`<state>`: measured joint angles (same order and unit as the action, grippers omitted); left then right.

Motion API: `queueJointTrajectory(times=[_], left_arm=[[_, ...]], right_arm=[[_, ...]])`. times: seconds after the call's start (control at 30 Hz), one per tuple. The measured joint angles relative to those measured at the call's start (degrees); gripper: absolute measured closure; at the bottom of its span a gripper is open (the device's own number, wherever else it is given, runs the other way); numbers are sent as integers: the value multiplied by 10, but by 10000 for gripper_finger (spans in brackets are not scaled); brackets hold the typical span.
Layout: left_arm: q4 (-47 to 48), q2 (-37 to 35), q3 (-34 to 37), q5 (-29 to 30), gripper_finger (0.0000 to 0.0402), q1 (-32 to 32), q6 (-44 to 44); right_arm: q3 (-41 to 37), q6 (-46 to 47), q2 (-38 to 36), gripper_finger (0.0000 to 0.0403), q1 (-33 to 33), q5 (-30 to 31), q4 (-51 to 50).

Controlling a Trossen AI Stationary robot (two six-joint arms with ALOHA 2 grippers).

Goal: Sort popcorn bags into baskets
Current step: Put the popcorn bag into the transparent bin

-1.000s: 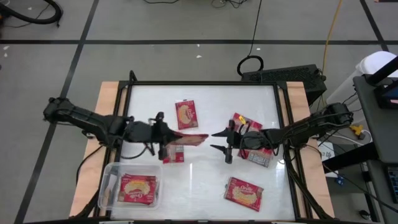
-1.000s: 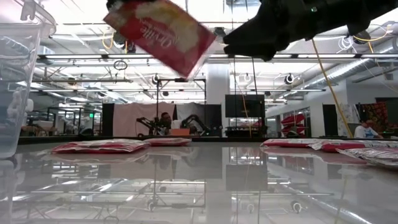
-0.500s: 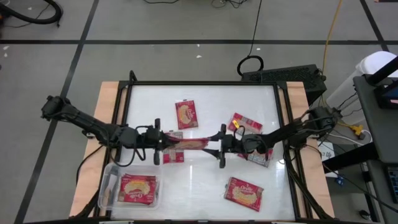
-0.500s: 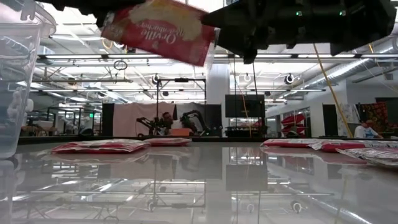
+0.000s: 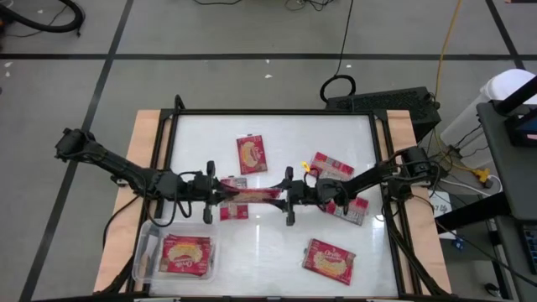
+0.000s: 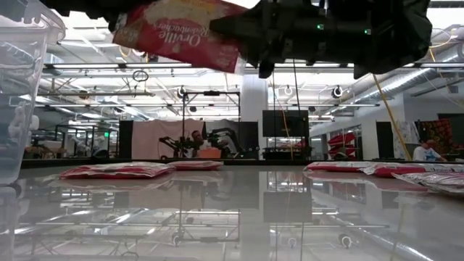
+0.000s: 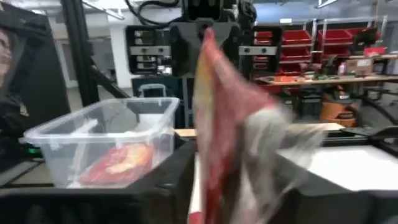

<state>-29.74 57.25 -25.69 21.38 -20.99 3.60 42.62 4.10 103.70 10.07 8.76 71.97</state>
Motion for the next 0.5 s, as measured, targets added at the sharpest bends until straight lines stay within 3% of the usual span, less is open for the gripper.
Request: queueJointTrajectory(times=[0.2,0.37,0.5], left_arm=[[-3,-11,-4,-1,337,-1,-4],[79,-38,-38,-3,297,-1,4],[235,-47,-105,-3,255,9,41]], right_arm=[[0,-19,-5,390,-3,-1,-19],[1,-20,-10,389,-3,-2,-28],[1,-18,-10,397,-5,-15,-41]])
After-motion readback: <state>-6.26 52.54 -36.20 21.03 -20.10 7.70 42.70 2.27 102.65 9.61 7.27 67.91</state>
